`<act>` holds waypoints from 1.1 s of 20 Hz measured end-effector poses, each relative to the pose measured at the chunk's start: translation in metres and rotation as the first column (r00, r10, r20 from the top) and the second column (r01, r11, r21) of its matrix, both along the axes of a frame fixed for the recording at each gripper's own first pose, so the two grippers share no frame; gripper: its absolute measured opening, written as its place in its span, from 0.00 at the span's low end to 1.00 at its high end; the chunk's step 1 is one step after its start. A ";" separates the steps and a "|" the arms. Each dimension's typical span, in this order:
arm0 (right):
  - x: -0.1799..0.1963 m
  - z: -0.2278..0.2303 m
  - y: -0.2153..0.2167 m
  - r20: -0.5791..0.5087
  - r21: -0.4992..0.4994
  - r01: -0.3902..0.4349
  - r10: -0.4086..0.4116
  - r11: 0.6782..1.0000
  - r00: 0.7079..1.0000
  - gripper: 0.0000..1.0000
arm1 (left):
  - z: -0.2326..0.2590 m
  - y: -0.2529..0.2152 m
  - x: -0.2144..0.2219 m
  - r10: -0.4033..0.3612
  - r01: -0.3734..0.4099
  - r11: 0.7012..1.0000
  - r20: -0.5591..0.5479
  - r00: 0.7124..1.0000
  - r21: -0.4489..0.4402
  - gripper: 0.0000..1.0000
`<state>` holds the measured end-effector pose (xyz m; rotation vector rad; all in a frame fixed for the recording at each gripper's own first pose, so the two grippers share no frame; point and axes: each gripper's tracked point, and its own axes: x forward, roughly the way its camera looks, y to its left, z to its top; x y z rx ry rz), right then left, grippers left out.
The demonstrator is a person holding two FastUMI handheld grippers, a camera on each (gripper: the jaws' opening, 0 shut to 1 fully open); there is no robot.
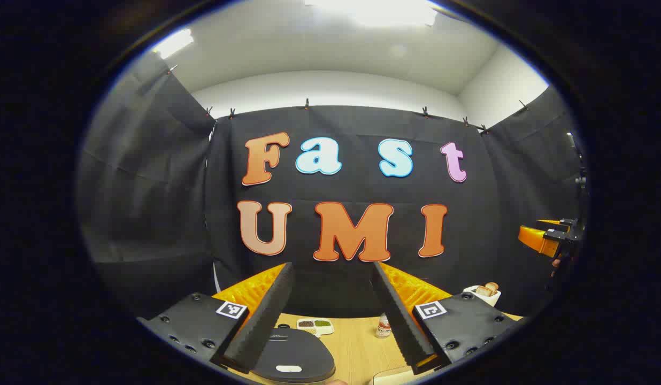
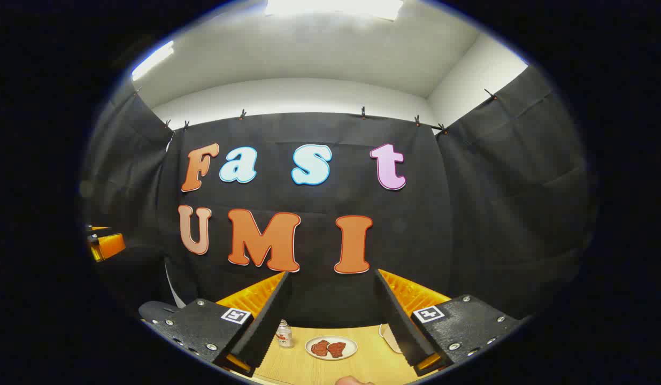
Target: Close the left gripper, press the button to open the rice cooker; take a wooden spoon from the chopstick holder with the right hand, scoop a spoonful of rice and pour it into the rice cooker, then put the wooden spoon back into the chopstick holder.
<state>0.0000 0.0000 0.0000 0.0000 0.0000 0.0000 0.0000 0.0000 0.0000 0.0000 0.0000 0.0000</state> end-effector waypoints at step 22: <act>0.007 -0.037 -0.045 -0.080 -0.033 0.026 -0.028 0.999 0.996 0.97 | -0.001 0.003 0.027 0.084 -0.082 0.996 -0.076 0.994 0.036 0.88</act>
